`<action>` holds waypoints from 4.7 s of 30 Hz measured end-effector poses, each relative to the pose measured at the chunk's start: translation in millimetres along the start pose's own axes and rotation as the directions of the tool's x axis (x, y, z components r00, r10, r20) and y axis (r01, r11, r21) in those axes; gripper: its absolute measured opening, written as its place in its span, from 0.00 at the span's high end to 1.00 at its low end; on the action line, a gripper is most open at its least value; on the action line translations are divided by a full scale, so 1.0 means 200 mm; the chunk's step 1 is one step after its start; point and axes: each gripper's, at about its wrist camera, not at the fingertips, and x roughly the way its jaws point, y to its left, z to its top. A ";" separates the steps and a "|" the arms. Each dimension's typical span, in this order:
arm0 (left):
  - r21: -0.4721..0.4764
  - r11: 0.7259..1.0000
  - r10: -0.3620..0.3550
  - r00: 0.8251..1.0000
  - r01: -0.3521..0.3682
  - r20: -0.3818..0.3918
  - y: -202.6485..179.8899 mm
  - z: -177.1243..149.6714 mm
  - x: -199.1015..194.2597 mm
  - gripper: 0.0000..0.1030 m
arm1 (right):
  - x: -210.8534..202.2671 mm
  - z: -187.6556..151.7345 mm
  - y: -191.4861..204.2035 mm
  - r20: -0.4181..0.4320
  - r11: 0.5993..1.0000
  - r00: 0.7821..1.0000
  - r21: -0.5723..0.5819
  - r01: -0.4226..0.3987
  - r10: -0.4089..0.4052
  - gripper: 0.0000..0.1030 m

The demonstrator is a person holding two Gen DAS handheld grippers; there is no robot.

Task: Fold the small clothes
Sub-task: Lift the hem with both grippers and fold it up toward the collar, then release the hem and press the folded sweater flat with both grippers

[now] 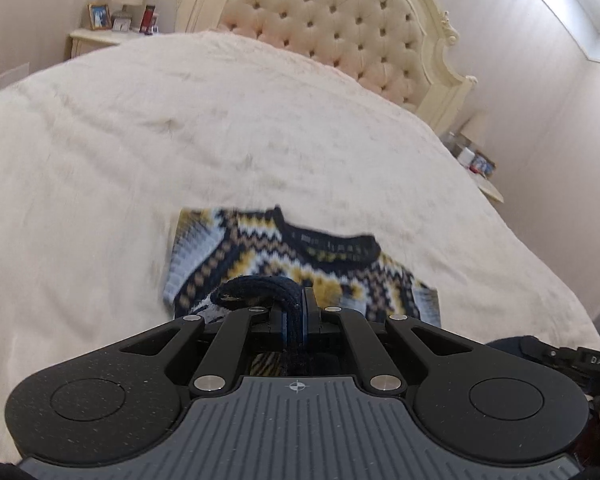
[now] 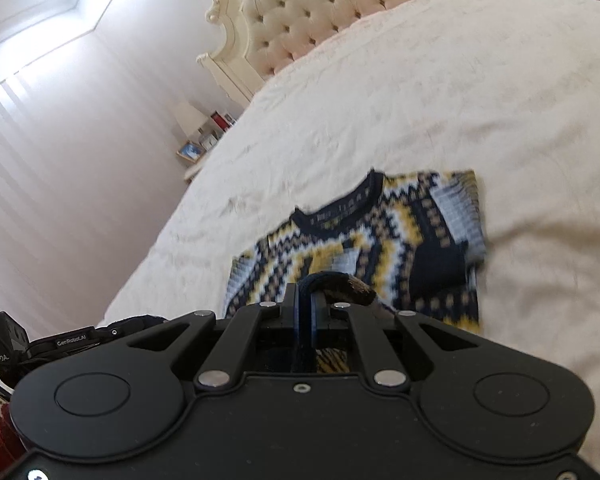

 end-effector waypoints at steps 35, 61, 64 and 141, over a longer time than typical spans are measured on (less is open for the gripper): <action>-0.005 0.998 0.061 0.982 -0.063 -0.180 0.13 0.36 0.98 0.93 | 0.88 0.48 -0.30 -0.084 0.982 0.980 0.045 0.184 -0.180 0.87; 0.083 0.987 0.153 0.974 -0.140 -0.169 0.08 0.49 0.97 0.24 | 1.00 0.56 -0.25 -0.054 0.971 0.971 -0.073 0.229 -0.233 0.43; 0.139 0.982 0.157 0.967 -0.130 -0.200 0.01 0.40 0.92 0.24 | 0.99 0.51 -0.17 -0.090 0.961 0.966 -0.161 0.225 -0.241 0.43; 0.218 0.967 0.220 0.867 -0.133 -0.447 -0.16 -0.18 0.99 0.01 | 0.58 0.02 -0.38 -0.333 0.932 0.882 0.020 0.362 -0.335 0.07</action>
